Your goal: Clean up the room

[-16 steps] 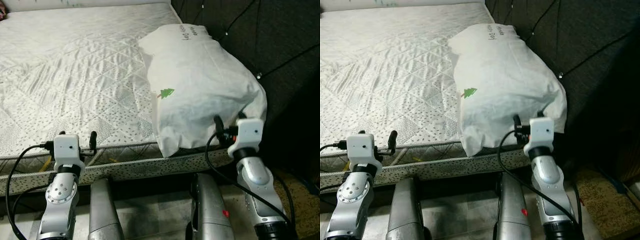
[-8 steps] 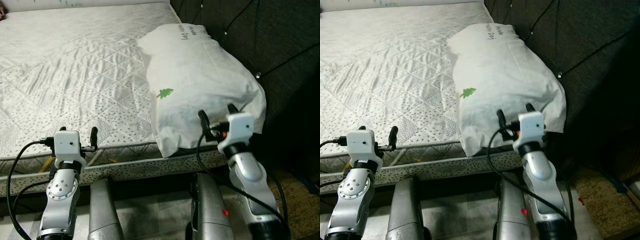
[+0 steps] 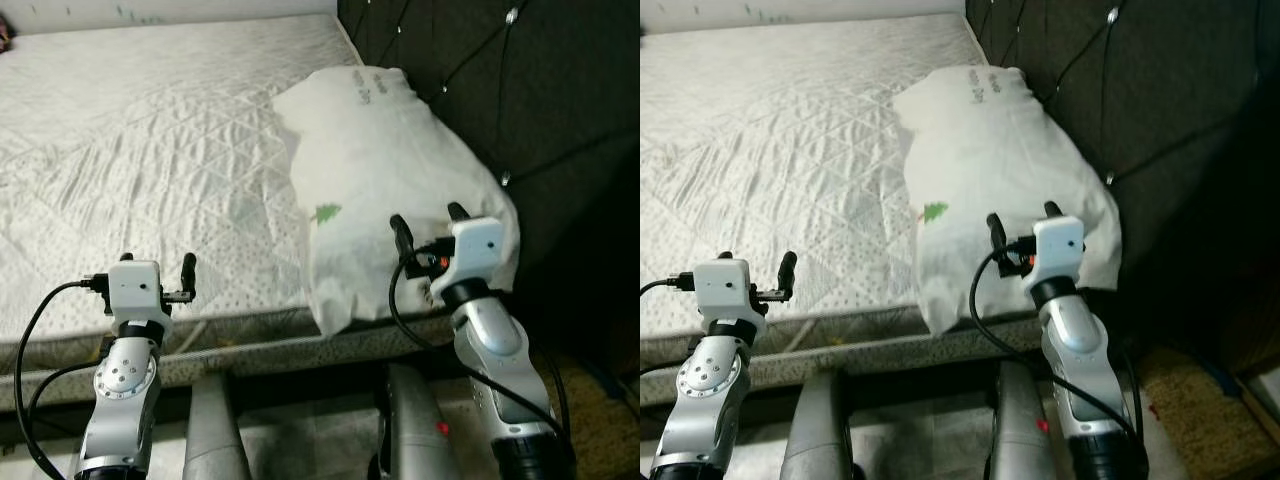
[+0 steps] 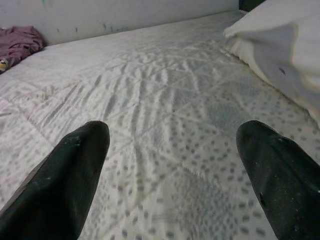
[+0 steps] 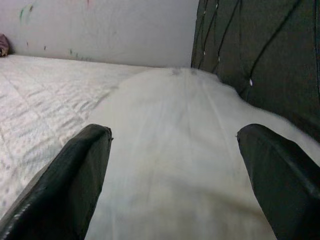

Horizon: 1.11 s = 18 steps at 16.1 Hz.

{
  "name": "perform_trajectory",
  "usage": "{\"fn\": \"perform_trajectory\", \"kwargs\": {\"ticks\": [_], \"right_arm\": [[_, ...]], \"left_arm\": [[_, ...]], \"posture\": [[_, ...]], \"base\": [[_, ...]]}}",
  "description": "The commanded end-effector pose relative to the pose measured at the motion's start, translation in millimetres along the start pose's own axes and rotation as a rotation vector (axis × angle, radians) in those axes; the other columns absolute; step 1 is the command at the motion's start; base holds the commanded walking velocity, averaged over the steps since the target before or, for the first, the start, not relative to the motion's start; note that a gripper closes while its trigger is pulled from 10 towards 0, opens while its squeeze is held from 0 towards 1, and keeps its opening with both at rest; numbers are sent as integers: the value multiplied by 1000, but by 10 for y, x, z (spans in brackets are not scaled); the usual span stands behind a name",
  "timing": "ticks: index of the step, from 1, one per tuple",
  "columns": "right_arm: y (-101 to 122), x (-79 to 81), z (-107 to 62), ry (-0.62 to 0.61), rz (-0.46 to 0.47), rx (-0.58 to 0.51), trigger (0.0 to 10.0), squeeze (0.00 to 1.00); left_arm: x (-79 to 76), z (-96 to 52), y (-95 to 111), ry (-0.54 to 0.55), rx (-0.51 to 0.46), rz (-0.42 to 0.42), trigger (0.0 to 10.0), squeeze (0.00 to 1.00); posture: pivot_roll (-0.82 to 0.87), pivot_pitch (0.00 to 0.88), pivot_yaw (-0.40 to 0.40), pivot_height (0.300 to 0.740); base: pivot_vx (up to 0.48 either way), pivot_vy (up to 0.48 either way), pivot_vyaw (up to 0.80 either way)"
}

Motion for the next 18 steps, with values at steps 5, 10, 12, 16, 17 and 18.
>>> {"fn": "perform_trajectory", "kwargs": {"ticks": [5,10,12,16,17,18], "right_arm": [[115,-20,46,-2,6,-34,10000,0],[114,-47,55,-15,4,-34,10000,0],[107,-51,57,-18,4,-32,10000,0],[79,-64,52,-26,4,-25,10000,0],[81,-64,59,-28,4,-25,10000,0],[85,-69,67,-31,3,-28,10000,0]], "left_arm": [[14,21,8,6,-2,1,10000,0],[70,65,-15,31,13,11,10000,0],[154,100,-5,46,11,24,10000,0],[199,167,36,30,-2,71,10000,0],[213,182,19,13,2,109,10000,0],[228,197,9,-8,5,143,10000,0]], "posture": [[-27,0,9,661],[-28,0,10,728],[-29,0,11,740],[-29,0,15,740],[-31,0,16,740],[-31,0,18,740]], "base": [[0,0,0],[0,0,0],[0,0,0],[0,0,0],[0,0,0],[0,0,0]]}}
Point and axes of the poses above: a point about 5 cm out from each wrist's last joint towards the gripper, its own z axis pointing out of the wrist towards the gripper, its own y axis along the axis of the wrist's last joint, x = y × z, the point moved 5 cm from there along z, pointing out of the wrist towards the gripper, and after that the axes turned 15 degrees about -z, right-handed, at the moved point
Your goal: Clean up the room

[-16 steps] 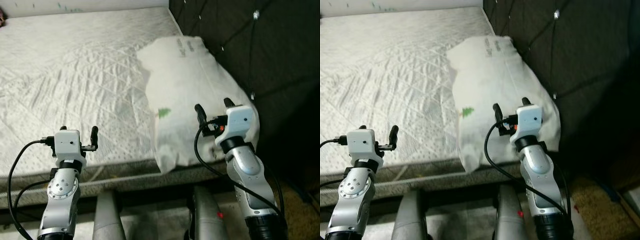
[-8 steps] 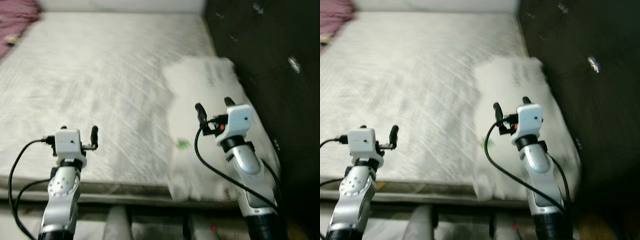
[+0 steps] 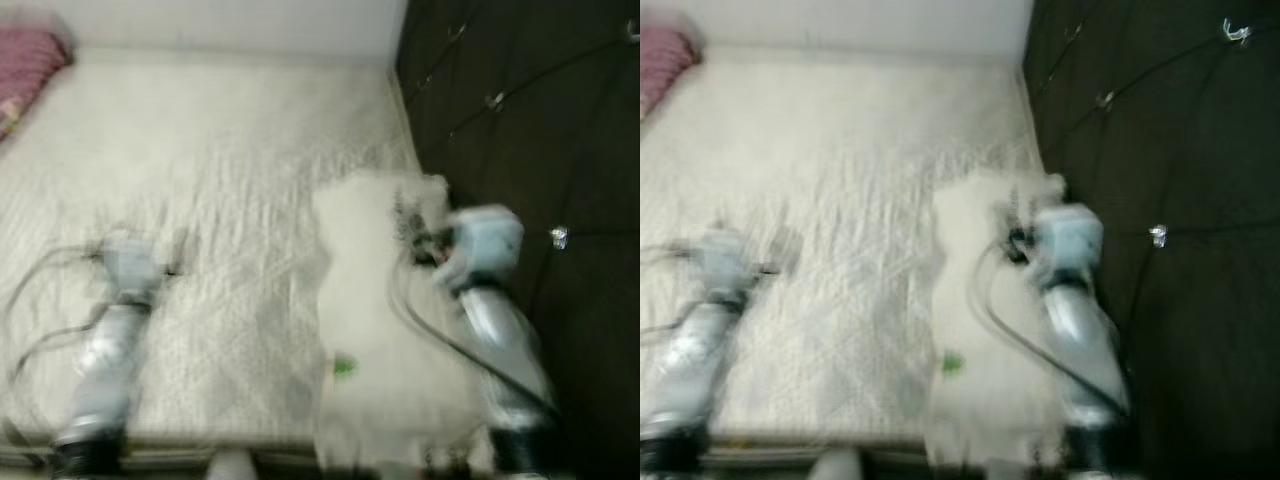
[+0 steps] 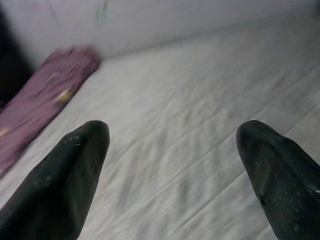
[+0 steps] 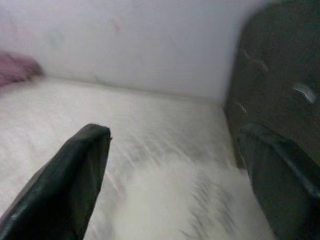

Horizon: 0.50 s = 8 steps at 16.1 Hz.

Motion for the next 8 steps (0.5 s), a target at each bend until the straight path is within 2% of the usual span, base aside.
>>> {"fn": "perform_trajectory", "kwargs": {"ticks": [1,4,5,6,8], "right_arm": [[-134,-156,-94,-38,-27,47,10000,0],[-143,-172,-88,-44,-30,45,10000,0],[-146,-170,-78,-43,-29,44,10000,0],[-145,-150,-48,-37,-26,43,10000,0],[-143,-136,-23,-30,-25,41,10000,0]], "left_arm": [[-165,41,35,-60,-19,9,10000,0],[-209,122,73,-116,-21,68,10000,0],[-294,169,98,-174,-17,82,10000,0],[-456,260,93,-264,14,113,10000,0],[-612,333,141,-343,10,160,10000,0]], "posture": [[-31,0,18,740],[-31,0,21,740],[-28,0,17,740],[-22,0,7,740],[-23,0,6,740]], "base": [[0,0,0],[0,0,0],[0,0,0],[0,0,0],[0,0,0]]}}
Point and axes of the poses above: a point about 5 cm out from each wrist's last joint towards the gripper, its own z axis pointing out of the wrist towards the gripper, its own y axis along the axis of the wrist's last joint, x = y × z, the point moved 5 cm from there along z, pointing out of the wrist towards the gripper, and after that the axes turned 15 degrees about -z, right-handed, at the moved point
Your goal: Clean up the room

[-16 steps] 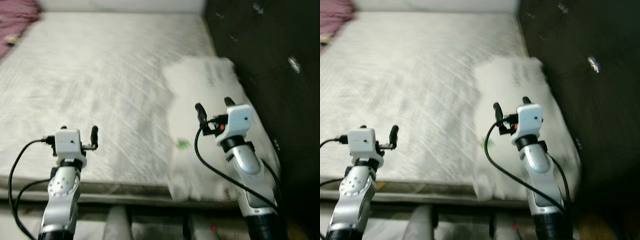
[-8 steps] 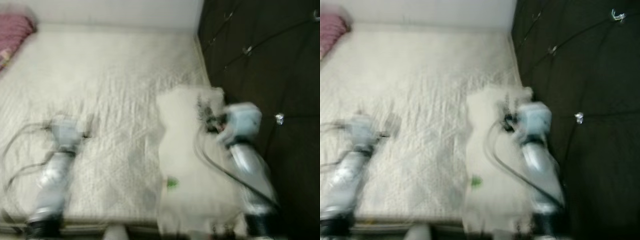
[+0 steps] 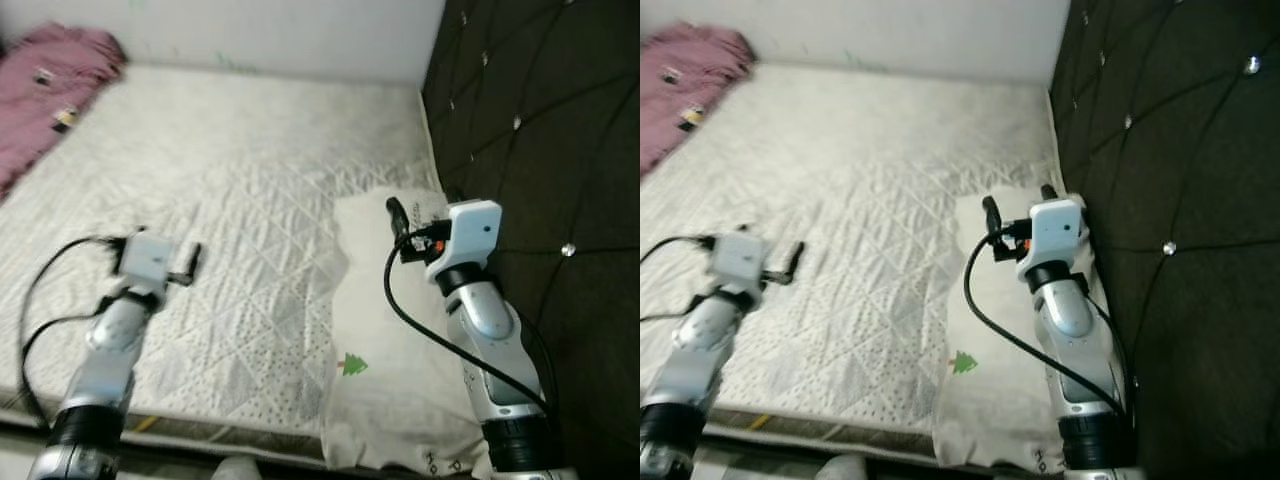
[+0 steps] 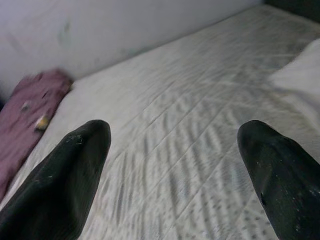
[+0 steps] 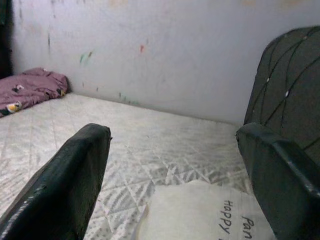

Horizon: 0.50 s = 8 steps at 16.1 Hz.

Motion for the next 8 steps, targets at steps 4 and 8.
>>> {"fn": "perform_trajectory", "kwargs": {"ticks": [4,8], "right_arm": [[-17,-45,15,-13,-8,-1,10000,0],[-66,-24,-65,-26,-3,15,10000,0]], "left_arm": [[-166,254,300,-26,-75,-128,10000,0],[-249,100,199,25,-105,-295,10000,0]], "posture": [[-43,0,18,740],[-65,0,36,740]], "base": [[0,0,0],[0,0,0]]}}
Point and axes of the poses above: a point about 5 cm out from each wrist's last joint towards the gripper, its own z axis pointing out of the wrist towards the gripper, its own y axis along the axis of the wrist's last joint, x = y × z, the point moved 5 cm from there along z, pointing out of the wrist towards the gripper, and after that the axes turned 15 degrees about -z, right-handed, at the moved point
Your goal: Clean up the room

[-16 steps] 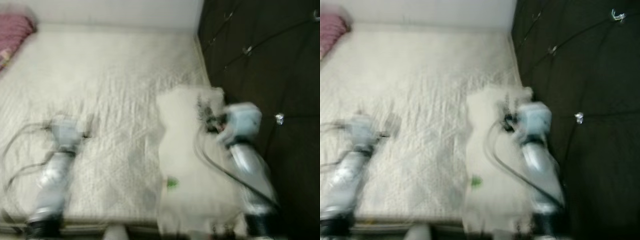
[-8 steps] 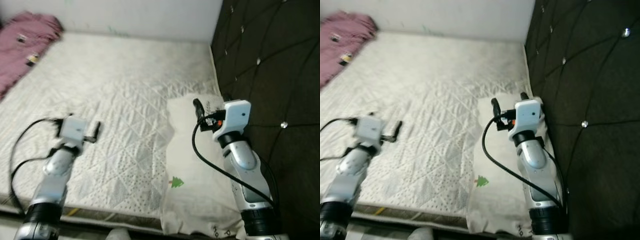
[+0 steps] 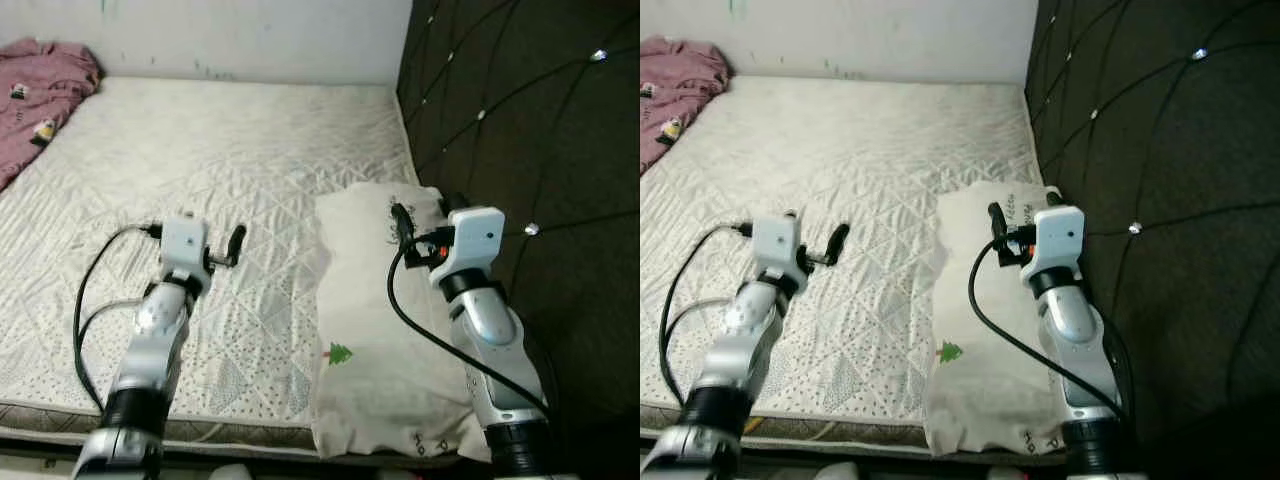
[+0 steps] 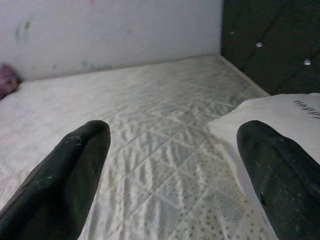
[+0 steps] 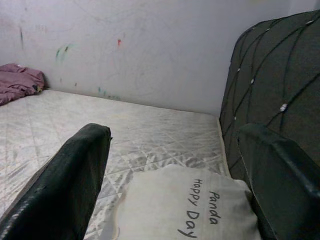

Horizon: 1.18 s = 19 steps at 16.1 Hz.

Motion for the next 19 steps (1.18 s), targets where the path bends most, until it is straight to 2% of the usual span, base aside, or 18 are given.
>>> {"fn": "perform_trajectory", "kwargs": {"ticks": [1,5,6,9,11,17,19], "right_arm": [[16,-47,-9,-27,-2,-3,10000,0],[15,-27,24,-24,5,1,10000,0],[18,-4,19,-21,7,1,10000,0],[-60,-6,-64,-47,17,40,10000,0],[-144,-22,-124,-58,10,79,10000,0],[-179,-29,-182,-65,26,100,10000,0],[-175,-27,-180,-62,27,100,10000,0]], "left_arm": [[51,-137,26,50,-33,-50,10000,0],[85,-291,-41,86,-13,-73,10000,0],[141,-335,-39,127,-10,-86,10000,0],[184,-427,-33,144,-14,-72,10000,0],[170,-468,-57,139,3,-74,10000,0],[150,-525,-93,139,31,-93,10000,0],[140,-536,-93,136,36,-98,10000,0]], "posture": [[-52,0,28,740],[-33,0,15,740],[-25,0,13,740],[-28,0,18,740],[-30,0,21,740],[-29,0,20,740],[-29,0,20,740]], "base": [[0,0,0],[0,0,0],[0,0,0],[0,0,0],[0,0,0],[0,0,0],[0,442,0]]}}
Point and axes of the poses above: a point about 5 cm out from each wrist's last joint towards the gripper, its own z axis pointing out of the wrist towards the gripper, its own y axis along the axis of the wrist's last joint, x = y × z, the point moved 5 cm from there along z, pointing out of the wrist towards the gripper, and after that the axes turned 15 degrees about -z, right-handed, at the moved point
